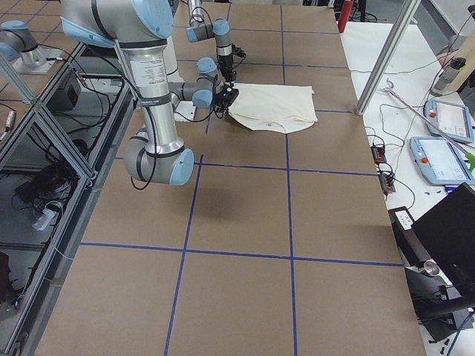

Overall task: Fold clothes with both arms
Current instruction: 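Move the left gripper down to the shirt's near corner beside the right gripper, then grasp the near edge with both grippers and fold it over toward the far edge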

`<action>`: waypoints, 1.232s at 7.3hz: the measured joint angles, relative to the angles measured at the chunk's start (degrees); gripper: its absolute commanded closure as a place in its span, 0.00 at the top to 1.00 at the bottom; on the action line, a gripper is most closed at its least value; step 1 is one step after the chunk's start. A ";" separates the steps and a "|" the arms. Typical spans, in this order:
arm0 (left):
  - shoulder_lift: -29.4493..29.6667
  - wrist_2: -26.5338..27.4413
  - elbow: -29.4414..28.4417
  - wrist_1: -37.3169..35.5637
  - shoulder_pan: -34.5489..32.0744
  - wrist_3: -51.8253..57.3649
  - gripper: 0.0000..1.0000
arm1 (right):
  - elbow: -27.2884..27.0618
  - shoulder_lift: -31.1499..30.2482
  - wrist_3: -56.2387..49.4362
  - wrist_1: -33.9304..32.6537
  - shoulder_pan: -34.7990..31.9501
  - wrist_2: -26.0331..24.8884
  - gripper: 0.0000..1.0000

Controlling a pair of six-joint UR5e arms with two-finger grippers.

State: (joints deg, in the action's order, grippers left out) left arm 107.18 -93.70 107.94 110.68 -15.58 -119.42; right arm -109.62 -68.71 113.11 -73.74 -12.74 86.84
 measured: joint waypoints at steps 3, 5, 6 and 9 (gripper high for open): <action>-0.15 -0.14 2.03 -1.44 0.55 0.06 0.00 | -1.23 -0.88 0.02 -0.05 0.27 0.00 0.00; -0.01 -2.51 10.26 -4.71 0.89 0.01 0.00 | -9.63 -6.85 1.24 -1.20 2.70 -0.06 0.00; 0.43 -5.15 15.04 -7.15 0.83 0.03 0.00 | -14.71 -8.86 2.41 -3.89 3.51 -0.04 0.00; 5.86 -7.46 14.63 -9.62 -6.32 1.91 0.00 | -14.18 -3.57 1.54 -9.27 -3.23 1.42 0.00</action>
State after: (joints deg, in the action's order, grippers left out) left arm 113.04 -101.16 122.57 101.06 -21.90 -117.51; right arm -123.80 -72.28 114.65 -83.01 -15.98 88.25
